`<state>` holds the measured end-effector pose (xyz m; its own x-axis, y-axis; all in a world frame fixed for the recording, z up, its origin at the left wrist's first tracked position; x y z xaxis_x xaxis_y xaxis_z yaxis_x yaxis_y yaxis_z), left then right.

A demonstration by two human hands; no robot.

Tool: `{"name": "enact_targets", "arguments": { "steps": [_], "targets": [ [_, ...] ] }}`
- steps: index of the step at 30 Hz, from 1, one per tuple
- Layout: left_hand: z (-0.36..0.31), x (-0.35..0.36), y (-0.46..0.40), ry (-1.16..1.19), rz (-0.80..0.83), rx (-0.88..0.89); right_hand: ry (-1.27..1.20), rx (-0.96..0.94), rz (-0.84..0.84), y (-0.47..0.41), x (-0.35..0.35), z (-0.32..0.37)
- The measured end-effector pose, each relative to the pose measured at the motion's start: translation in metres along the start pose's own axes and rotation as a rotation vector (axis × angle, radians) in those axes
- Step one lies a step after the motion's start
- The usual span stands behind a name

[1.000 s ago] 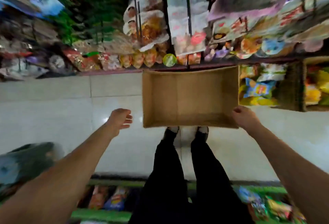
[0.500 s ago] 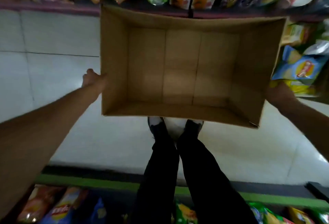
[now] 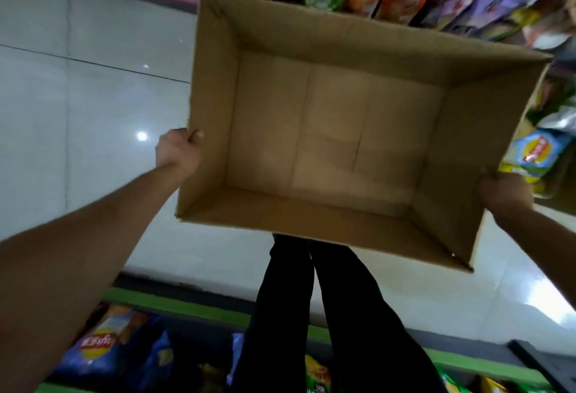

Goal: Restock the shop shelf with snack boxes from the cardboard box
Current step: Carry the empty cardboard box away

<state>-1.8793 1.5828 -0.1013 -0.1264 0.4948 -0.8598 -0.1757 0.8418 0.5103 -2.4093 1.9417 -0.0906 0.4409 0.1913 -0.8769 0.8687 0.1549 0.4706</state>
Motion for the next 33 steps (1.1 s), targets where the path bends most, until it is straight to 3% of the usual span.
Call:
{"name": "enact_targets", "arguments": {
  "steps": [1, 6, 16, 22, 28, 33],
  "targets": [
    [0.012, -0.014, 0.009, -0.007, -0.001, -0.008, 0.043, -0.085, 0.001, 0.007, -0.01, 0.007],
    [0.087, -0.085, 0.058, 0.026, 0.066, -0.114, 0.04, -0.151, 0.073, 0.072, -0.077, 0.03],
    [0.249, -0.208, 0.174, 0.319, 0.045, -0.404, 0.142, -0.423, 0.145, 0.223, -0.188, 0.143],
    [0.335, -0.275, 0.243, 0.61, -0.037, -0.676, 0.176, -0.787, 0.052, 0.323, -0.27, 0.266],
    [0.393, -0.318, 0.309, 0.837, -0.168, -0.827, 0.134, -1.119, -0.07, 0.439, -0.335, 0.398],
    [0.439, -0.325, 0.341, 1.184, -0.309, -0.989, 0.126, -1.282, -0.127, 0.518, -0.358, 0.492]
  ]
}}
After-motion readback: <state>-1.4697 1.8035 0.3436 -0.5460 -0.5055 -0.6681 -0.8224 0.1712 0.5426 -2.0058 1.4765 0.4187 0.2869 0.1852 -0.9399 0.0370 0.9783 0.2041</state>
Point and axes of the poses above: each hand's wrist, its own y-axis away from the middle knuckle, its own x-axis out of the palm, z = x × y, the point moved 8 cm from there along -y, towards the middle knuckle, and after that the axes turned 9 degrees about -z, right-handed, at the moved point
